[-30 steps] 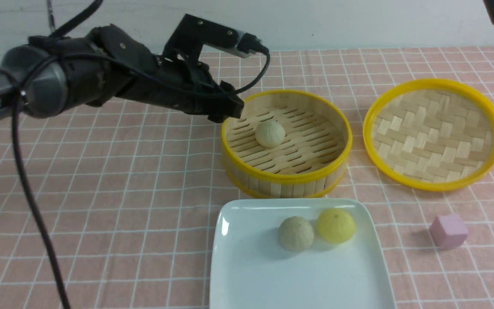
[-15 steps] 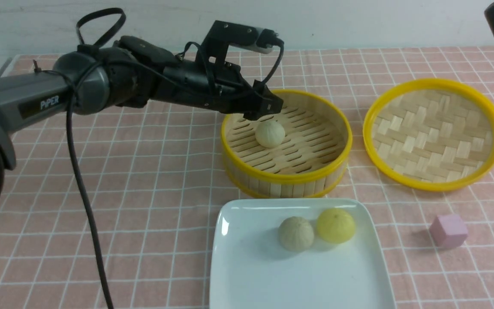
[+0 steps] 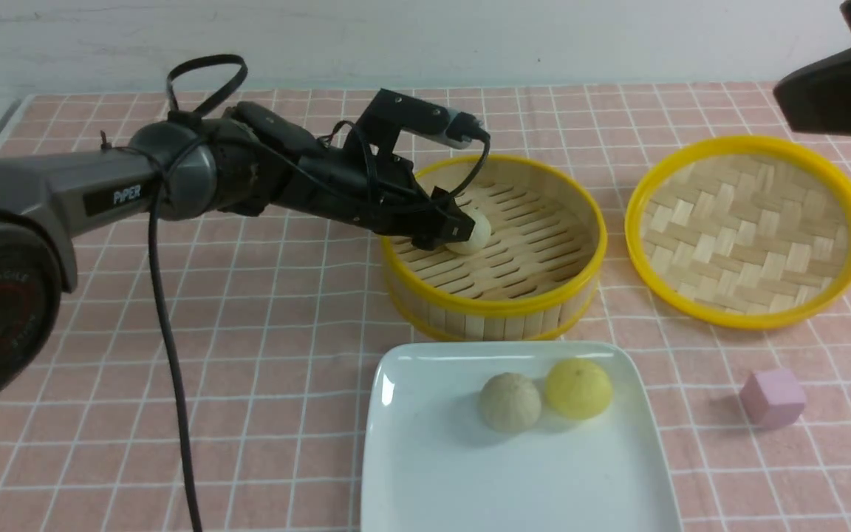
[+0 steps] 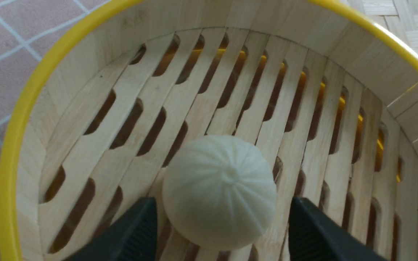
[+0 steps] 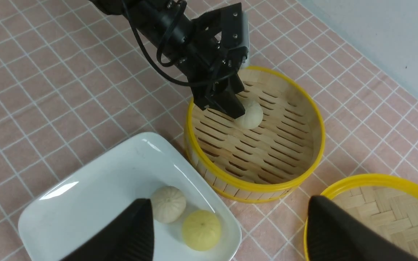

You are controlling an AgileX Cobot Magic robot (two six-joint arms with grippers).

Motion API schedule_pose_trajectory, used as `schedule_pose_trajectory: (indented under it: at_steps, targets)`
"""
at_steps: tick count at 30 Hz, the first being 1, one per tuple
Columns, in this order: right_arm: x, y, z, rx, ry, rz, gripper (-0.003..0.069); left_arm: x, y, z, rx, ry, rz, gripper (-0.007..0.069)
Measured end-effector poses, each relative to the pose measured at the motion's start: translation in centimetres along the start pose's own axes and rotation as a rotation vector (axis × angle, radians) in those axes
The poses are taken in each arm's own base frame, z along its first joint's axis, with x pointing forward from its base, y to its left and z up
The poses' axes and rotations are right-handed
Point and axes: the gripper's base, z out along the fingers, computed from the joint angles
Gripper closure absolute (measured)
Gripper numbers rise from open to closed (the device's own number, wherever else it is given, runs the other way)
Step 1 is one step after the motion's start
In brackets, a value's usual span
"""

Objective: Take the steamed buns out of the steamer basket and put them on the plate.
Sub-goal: Use the left arm to grab the steamed stuffed bun that is closest to it

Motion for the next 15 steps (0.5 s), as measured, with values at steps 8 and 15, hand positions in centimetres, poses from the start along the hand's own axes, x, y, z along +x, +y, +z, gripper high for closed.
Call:
schedule_pose_trajectory:
  at_steps: [8,15]
  targets:
    - [0.0,0.0,0.0,-0.001,-0.002,0.001,0.011,0.0,-0.8,1.0,-0.027,-0.004,0.087,0.0133]
    - [0.0,0.0,0.0,-0.001,-0.002,0.001,0.011,0.0,-2.5,2.8,-0.108,-0.024,0.139,0.0199]
